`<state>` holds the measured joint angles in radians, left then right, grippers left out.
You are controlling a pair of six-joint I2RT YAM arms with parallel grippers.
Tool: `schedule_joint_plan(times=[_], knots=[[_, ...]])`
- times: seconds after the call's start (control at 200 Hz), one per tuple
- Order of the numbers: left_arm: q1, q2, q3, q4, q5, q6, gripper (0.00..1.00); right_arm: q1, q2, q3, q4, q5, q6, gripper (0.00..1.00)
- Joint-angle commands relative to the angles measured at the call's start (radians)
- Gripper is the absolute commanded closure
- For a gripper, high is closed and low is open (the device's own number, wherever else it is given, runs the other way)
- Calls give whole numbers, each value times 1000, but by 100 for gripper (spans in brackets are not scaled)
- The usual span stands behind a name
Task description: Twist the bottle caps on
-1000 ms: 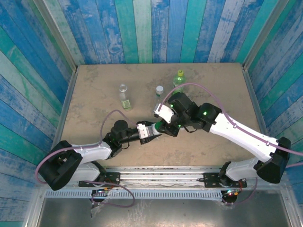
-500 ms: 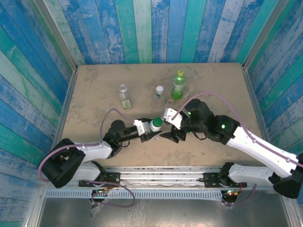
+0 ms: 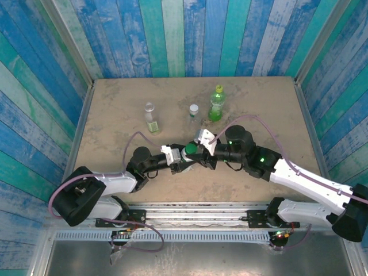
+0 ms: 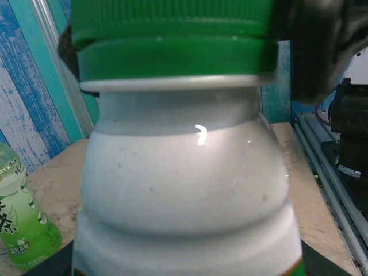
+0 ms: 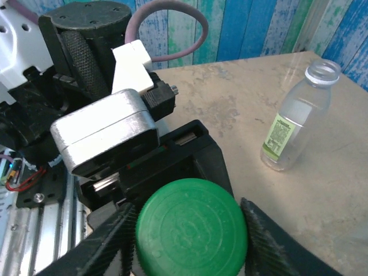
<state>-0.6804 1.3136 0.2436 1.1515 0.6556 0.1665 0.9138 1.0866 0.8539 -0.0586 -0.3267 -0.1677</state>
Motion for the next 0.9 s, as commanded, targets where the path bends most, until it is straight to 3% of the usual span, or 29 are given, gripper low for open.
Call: schedule_joint_plan(times=[0.0, 0.115, 0.165, 0.255, 0.315, 0.641, 0.896], knots=[[2, 17, 0, 29, -7, -1, 51, 1, 2, 3, 19, -40, 15, 58], [2, 6, -8, 27, -40, 9, 41, -3, 3, 13, -9, -27, 0, 63], [2, -5, -13, 21, -68, 8, 20, -4, 1, 14, -22, -7, -9, 63], [1, -33, -31, 16, -126, 3, 0, -11, -1, 20, -47, 64, -12, 64], [0, -76, -37, -25, -175, -9, 6, -26, 0, 22, -56, 111, -13, 64], [-4, -387, -110, -318, -536, -165, 6, -156, 151, 102, 12, 376, 87, 69], [-3, -564, -147, -476, -681, -214, 6, -268, 306, 201, 46, 402, 114, 69]])
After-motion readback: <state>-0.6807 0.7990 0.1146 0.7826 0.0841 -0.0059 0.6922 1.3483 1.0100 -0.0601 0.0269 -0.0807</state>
